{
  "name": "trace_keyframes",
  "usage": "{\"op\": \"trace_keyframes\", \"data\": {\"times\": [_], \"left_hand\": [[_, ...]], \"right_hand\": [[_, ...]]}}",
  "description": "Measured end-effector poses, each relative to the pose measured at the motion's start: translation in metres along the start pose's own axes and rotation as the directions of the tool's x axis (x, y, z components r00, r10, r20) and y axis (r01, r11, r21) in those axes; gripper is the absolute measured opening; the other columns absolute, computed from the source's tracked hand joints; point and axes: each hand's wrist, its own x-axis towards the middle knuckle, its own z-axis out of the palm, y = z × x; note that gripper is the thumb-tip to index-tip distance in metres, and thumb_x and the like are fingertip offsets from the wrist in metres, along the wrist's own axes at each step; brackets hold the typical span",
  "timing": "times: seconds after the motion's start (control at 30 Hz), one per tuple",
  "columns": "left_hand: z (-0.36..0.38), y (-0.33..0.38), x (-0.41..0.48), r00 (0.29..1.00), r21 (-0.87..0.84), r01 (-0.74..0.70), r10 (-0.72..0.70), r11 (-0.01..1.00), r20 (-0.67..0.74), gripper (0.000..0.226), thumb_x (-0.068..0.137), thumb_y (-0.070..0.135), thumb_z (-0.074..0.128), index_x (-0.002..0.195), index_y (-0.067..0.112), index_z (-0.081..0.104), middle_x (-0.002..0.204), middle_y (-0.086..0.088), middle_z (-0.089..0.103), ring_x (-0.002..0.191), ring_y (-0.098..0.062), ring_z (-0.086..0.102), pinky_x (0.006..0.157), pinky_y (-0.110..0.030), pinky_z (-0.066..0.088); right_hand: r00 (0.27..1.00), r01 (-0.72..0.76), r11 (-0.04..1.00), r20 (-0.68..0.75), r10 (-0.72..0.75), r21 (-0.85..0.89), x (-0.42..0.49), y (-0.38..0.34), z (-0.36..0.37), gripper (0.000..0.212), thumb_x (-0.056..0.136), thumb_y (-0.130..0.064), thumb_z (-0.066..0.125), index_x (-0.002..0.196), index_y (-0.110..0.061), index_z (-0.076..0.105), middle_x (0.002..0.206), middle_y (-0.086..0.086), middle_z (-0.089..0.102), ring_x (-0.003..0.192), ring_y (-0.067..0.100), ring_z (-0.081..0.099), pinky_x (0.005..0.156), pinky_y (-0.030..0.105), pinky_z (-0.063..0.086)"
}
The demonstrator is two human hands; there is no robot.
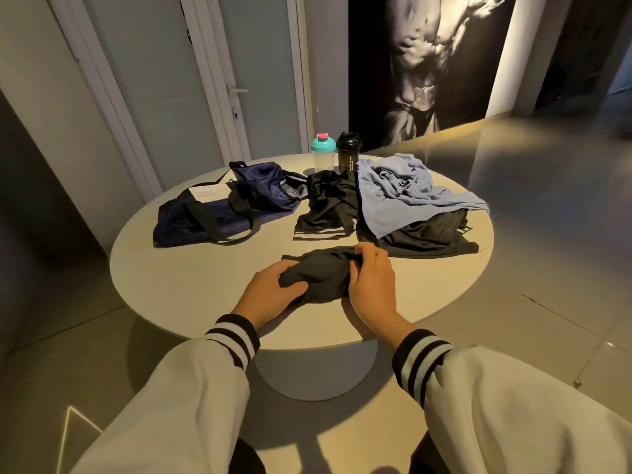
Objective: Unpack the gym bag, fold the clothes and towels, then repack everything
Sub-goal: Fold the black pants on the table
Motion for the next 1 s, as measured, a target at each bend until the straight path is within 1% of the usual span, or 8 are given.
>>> {"op": "trace_keyframes", "data": {"times": [0.1, 0.27, 0.4, 0.57, 0.63, 0.73, 0.83, 1.0], "left_hand": [[0.007, 0.013, 0.011, 0.999, 0.104, 0.047, -0.045, 0.993, -0.023, 0.022, 0.099, 0.032, 0.059, 0.116, 0.02, 0.066, 0.104, -0.001, 0.069, 0.095, -0.02, 0.065, 0.088, -0.037, 0.056], [0.012, 0.023, 0.02, 0.986, -0.019, 0.165, -0.165, 0.986, -0.013, 0.016, 0.095, 0.03, 0.062, 0.098, 0.017, 0.071, 0.091, -0.006, 0.072, 0.09, -0.027, 0.067, 0.082, -0.041, 0.056], [0.007, 0.021, 0.02, 0.986, -0.141, 0.161, -0.165, 0.977, -0.016, 0.03, 0.094, 0.03, 0.066, 0.124, 0.03, 0.062, 0.112, 0.0, 0.067, 0.098, -0.02, 0.065, 0.086, -0.037, 0.058], [-0.002, 0.015, 0.021, 0.99, -0.029, 0.076, -0.072, 0.997, 0.123, 0.067, 0.092, 0.026, 0.07, 0.146, 0.046, 0.034, 0.121, 0.007, 0.051, 0.105, -0.017, 0.059, 0.073, -0.023, 0.053], [-0.002, 0.013, 0.023, 0.996, -0.015, 0.061, -0.06, 0.998, 0.067, 0.058, 0.095, 0.023, 0.067, 0.142, 0.042, 0.04, 0.12, 0.007, 0.051, 0.101, -0.013, 0.059, 0.07, -0.019, 0.052], [0.003, 0.011, 0.026, 0.998, -0.071, 0.061, -0.063, 0.996, -0.025, 0.036, 0.098, 0.017, 0.059, 0.129, 0.035, 0.054, 0.113, 0.007, 0.061, 0.097, -0.011, 0.061, 0.068, -0.019, 0.052], [0.003, 0.006, 0.029, 0.984, -0.197, 0.141, -0.159, 0.97, -0.079, 0.031, 0.099, 0.013, 0.055, 0.123, 0.032, 0.06, 0.113, 0.001, 0.064, 0.1, -0.021, 0.064, 0.079, -0.036, 0.061], [0.002, 0.0, 0.028, 0.96, -0.423, 0.214, -0.269, 0.88, -0.074, 0.033, 0.099, 0.009, 0.052, 0.122, 0.029, 0.064, 0.117, -0.005, 0.065, 0.101, -0.026, 0.066, 0.074, -0.037, 0.061]], "right_hand": [[0.996, 0.081, 0.982, -0.033, -0.088, -0.172, -0.003, -0.006, 0.001, 0.026, 0.099, -0.03, 0.053, 0.124, -0.022, 0.054, 0.147, 0.011, 0.038, 0.137, 0.03, 0.035, 0.108, 0.048, 0.031], [0.968, 0.251, 0.953, 0.07, -0.243, -0.169, -0.003, -0.014, 0.009, 0.031, 0.1, -0.039, 0.046, 0.121, -0.022, 0.06, 0.131, 0.0, 0.045, 0.129, 0.023, 0.04, 0.118, 0.052, 0.018], [0.961, 0.222, 0.957, 0.206, -0.182, -0.189, 0.002, -0.014, 0.021, 0.042, 0.105, -0.039, 0.033, 0.138, -0.022, 0.054, 0.141, -0.003, 0.05, 0.146, 0.021, 0.026, 0.121, 0.055, 0.002], [0.959, 0.114, 0.977, 0.275, -0.062, -0.179, 0.007, -0.013, 0.022, 0.05, 0.107, -0.043, 0.024, 0.153, -0.024, 0.033, 0.157, -0.005, 0.035, 0.154, 0.017, 0.007, 0.119, 0.058, -0.008], [0.966, 0.116, 0.982, 0.247, -0.078, -0.146, 0.008, -0.014, 0.023, 0.048, 0.107, -0.042, 0.029, 0.151, -0.023, 0.035, 0.157, -0.003, 0.034, 0.153, 0.019, 0.009, 0.12, 0.058, -0.006], [0.986, 0.157, 0.981, 0.072, -0.149, -0.117, 0.006, -0.014, 0.023, 0.036, 0.101, -0.041, 0.045, 0.131, -0.021, 0.05, 0.135, 0.002, 0.044, 0.138, 0.026, 0.032, 0.122, 0.055, 0.006], [0.983, 0.176, 0.978, 0.072, -0.168, -0.115, 0.007, -0.014, 0.024, 0.032, 0.098, -0.045, 0.048, 0.12, -0.022, 0.053, 0.122, -0.001, 0.048, 0.128, 0.023, 0.04, 0.122, 0.054, 0.007], [0.934, 0.207, 0.963, 0.327, -0.142, -0.172, 0.011, -0.014, 0.031, 0.05, 0.104, -0.051, 0.028, 0.147, -0.028, 0.041, 0.157, -0.008, 0.033, 0.153, 0.015, 0.002, 0.117, 0.057, -0.016]]}}
